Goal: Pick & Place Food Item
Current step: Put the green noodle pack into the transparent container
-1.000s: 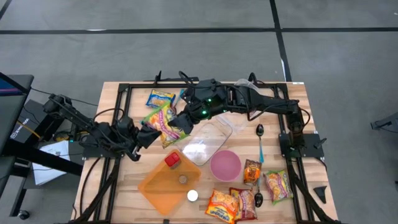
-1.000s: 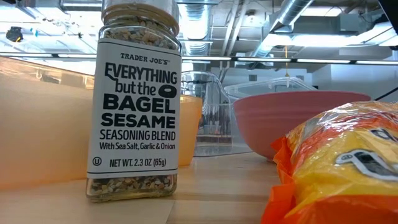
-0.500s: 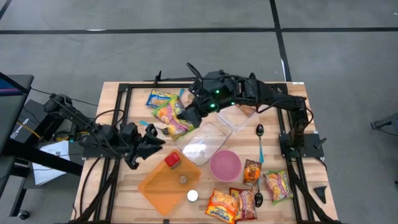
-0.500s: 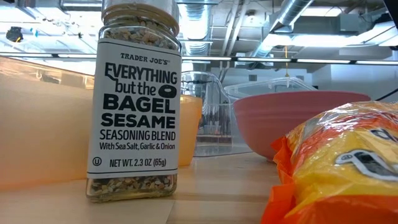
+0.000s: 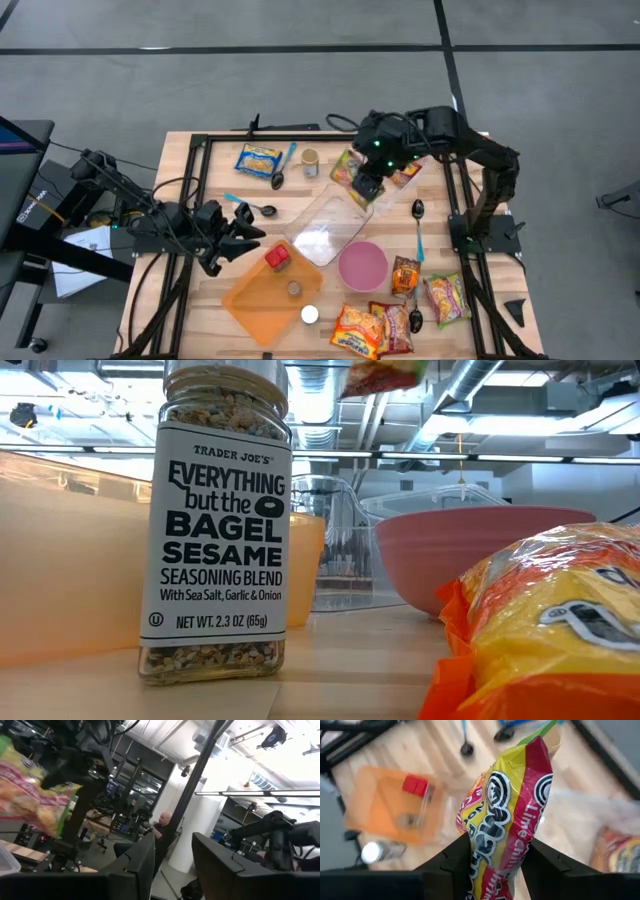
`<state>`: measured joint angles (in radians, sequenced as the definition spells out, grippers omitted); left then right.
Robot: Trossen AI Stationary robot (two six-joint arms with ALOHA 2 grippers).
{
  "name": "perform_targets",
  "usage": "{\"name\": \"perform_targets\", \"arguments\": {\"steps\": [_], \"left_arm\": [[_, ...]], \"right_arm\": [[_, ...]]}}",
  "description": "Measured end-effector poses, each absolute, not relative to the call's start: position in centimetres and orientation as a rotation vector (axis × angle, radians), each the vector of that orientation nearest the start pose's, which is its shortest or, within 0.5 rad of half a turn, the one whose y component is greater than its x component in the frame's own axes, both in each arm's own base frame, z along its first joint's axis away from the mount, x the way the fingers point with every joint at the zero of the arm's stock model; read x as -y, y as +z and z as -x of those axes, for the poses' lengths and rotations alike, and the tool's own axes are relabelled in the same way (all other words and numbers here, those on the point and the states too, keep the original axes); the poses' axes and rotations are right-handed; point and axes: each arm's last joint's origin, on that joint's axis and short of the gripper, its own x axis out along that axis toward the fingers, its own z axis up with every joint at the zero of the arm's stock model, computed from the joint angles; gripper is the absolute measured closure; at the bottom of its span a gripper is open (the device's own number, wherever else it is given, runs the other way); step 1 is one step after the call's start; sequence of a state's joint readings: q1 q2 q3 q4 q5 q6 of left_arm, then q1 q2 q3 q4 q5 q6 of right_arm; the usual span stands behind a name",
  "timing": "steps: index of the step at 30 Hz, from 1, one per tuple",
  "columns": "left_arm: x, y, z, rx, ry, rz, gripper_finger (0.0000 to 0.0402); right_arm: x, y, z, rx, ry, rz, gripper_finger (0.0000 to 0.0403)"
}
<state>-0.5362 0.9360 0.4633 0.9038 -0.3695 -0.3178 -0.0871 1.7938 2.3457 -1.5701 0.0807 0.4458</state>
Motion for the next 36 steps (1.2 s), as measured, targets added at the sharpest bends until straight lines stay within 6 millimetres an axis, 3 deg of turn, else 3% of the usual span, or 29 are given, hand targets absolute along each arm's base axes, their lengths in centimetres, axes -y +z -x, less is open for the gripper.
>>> {"name": "perform_targets", "arguments": {"steps": [6,10,14,21,30,36], "left_arm": [[9.1,29.8,-17.3,0.361,-0.225,0.503,0.0285],[9.0,29.7,-17.3,0.362,-0.22,0.504,0.0286],[9.0,29.7,-17.3,0.361,-0.22,0.504,0.0286],[8.9,29.7,-17.3,0.366,-0.178,0.484,0.0286],[8.8,29.7,-17.3,0.367,-0.153,0.491,0.0289],[8.8,29.7,-17.3,0.367,-0.142,0.497,0.0289]], "right_arm": [[4.9,46.9,-28.4,-0.928,-0.413,-0.391,0.0257],[6.5,46.3,-27.0,-0.954,-0.464,-0.402,0.025],[7.7,44.2,-25.1,-1.047,-0.521,-0.424,0.0254],[9.5,38.0,-22.6,-1.122,-0.567,-0.48,0.0253],[13.6,31.8,-22.1,-1.171,-0.481,-0.444,0.025],[16.4,30.0,-22.8,-1.149,-0.496,-0.428,0.0256]]}}
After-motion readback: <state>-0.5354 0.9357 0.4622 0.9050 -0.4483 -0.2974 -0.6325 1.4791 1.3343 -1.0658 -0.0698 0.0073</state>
